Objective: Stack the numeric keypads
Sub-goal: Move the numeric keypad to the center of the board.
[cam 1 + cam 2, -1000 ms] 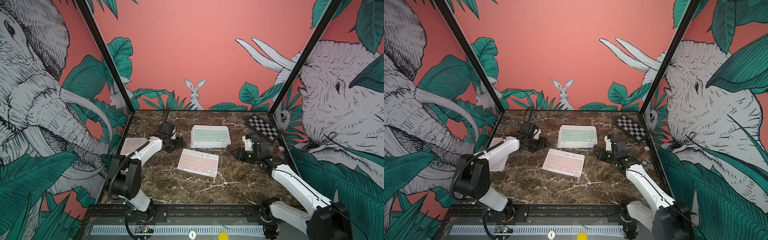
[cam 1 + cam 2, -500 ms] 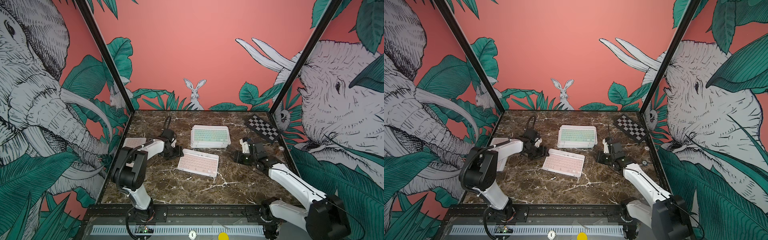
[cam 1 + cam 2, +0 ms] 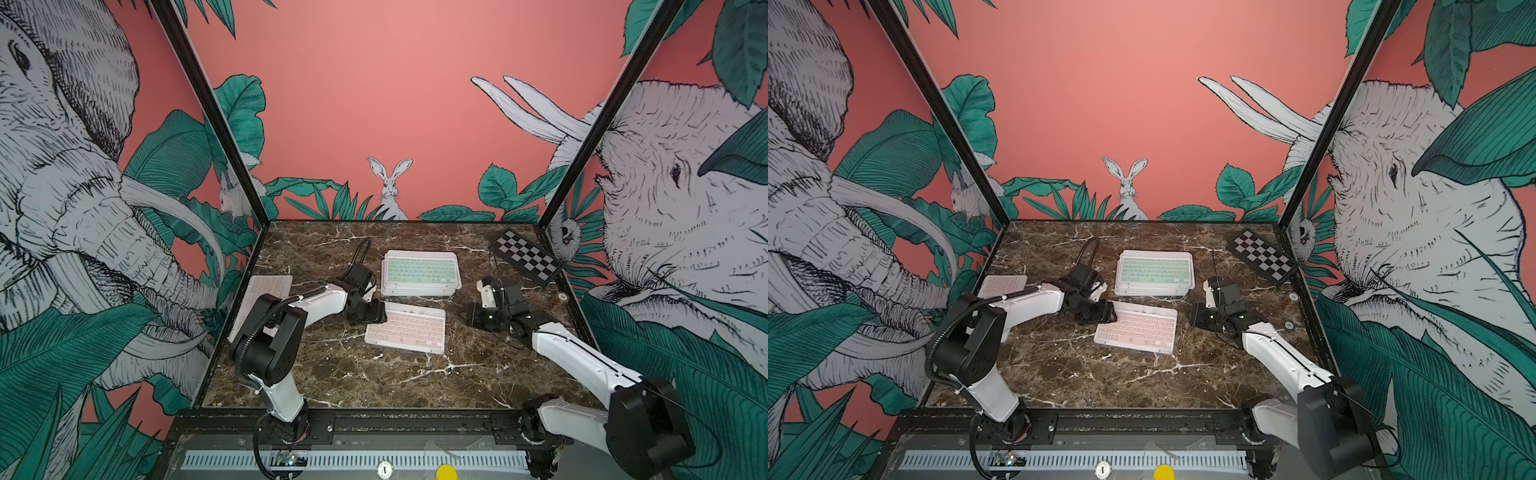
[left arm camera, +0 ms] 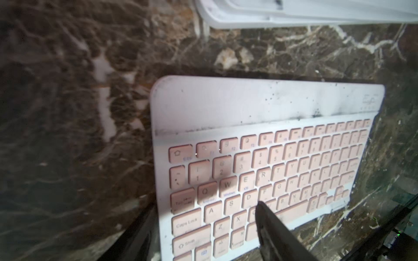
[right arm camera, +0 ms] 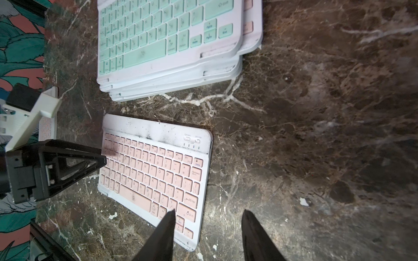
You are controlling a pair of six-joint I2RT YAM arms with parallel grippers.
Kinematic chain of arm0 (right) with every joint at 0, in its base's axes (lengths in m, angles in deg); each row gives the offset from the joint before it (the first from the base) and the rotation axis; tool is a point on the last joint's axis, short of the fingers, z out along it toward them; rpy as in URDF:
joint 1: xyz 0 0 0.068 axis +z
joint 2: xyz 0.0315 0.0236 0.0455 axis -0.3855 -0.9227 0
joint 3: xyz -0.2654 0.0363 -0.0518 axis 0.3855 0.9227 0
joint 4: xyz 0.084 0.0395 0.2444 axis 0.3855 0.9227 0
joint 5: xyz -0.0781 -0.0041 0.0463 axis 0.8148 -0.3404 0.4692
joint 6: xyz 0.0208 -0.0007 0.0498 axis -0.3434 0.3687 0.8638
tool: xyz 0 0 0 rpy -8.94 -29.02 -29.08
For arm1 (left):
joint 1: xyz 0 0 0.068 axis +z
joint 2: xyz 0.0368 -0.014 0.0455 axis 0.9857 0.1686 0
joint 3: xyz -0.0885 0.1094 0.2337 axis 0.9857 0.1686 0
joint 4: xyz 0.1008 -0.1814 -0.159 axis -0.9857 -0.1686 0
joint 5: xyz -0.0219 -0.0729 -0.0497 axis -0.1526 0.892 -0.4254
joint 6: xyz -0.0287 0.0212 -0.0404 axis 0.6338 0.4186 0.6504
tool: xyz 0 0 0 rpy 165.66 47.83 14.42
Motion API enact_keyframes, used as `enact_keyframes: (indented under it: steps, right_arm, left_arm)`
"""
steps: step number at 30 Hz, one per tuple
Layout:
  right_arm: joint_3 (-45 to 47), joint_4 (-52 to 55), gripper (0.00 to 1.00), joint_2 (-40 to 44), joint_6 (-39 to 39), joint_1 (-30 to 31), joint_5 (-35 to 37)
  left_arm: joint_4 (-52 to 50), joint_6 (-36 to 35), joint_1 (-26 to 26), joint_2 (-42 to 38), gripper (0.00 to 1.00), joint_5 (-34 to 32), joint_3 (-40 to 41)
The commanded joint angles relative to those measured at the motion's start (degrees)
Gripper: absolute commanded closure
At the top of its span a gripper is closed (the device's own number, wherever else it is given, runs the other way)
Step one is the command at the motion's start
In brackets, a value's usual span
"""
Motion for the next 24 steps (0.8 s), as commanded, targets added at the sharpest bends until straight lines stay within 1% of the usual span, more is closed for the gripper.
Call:
enact_keyframes:
  steps: [1, 10, 19, 24]
  right_arm:
    - [0.8, 0.7, 0.52, -2.0, -1.8, 0.4, -0.4]
    - [0.5, -0.7, 0.51, -7.7, -1.8, 0.8, -1.3]
    - [2.0, -4.0, 0.51, -10.7, 0.0, 2.5, -1.1]
    - [2.3, -4.6, 0.51, -11.3, 0.3, 2.7, 0.7]
  left_arm:
    - [1.0, 2.5, -1.5, -1.3, 0.30, 0.3, 2.4]
    - [1.9, 3.3, -4.8, -2.5, 0.30, -0.9, 3.1]
    - [2.7, 4.0, -7.1, -2.8, 0.30, -1.4, 3.7]
    - [3.6, 4.3, -7.7, -3.2, 0.30, -1.8, 4.3]
